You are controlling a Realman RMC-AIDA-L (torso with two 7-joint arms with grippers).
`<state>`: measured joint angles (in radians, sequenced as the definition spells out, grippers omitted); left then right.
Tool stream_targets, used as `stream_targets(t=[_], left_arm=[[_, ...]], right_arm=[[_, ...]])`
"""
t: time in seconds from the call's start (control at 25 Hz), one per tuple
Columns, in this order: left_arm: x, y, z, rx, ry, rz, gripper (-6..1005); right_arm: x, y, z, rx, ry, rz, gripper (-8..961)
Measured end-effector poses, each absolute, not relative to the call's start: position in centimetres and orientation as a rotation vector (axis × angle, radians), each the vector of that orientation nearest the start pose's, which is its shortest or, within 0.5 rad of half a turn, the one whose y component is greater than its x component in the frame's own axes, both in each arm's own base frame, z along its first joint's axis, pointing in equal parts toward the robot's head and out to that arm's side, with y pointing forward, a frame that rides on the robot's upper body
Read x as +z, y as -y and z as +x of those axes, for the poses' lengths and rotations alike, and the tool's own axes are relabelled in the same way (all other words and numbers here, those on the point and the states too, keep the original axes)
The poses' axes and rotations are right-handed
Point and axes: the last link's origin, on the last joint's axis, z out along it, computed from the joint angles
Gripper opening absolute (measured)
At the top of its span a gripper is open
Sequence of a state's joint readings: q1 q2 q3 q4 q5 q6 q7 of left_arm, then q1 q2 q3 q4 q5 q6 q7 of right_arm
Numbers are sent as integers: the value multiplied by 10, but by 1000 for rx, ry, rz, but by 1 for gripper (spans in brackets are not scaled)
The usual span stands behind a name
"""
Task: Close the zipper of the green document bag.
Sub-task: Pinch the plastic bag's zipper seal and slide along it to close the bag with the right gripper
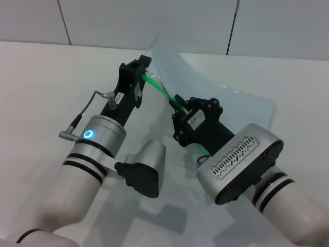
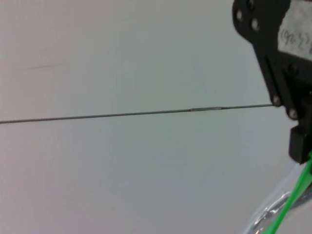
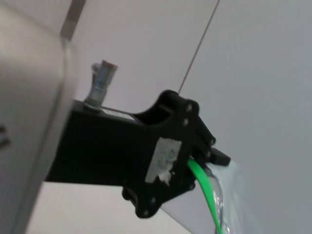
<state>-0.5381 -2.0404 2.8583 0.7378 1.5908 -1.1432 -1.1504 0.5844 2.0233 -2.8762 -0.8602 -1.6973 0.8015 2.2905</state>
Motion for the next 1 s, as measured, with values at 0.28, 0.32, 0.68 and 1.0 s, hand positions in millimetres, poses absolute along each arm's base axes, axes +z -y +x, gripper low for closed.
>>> stream_targets(t=[0.28,0.32,0.68,1.0], left_arm=[[-85,-327,-202,338,-839,-1488,70],[-84,-327,-202,337,-837,-1487,70],[-81,-327,-204,340,-817,-1475,71],[-80,-326,-205,335,-807,-1470,72]], right_arm=[[-141,-310,179,450,-64,-2132,82],[-141,-310,180,449,-70,-2131,83],[-138,-313,188,439,-98,-2121,87],[-136,-316,194,429,-115,-2113,90]])
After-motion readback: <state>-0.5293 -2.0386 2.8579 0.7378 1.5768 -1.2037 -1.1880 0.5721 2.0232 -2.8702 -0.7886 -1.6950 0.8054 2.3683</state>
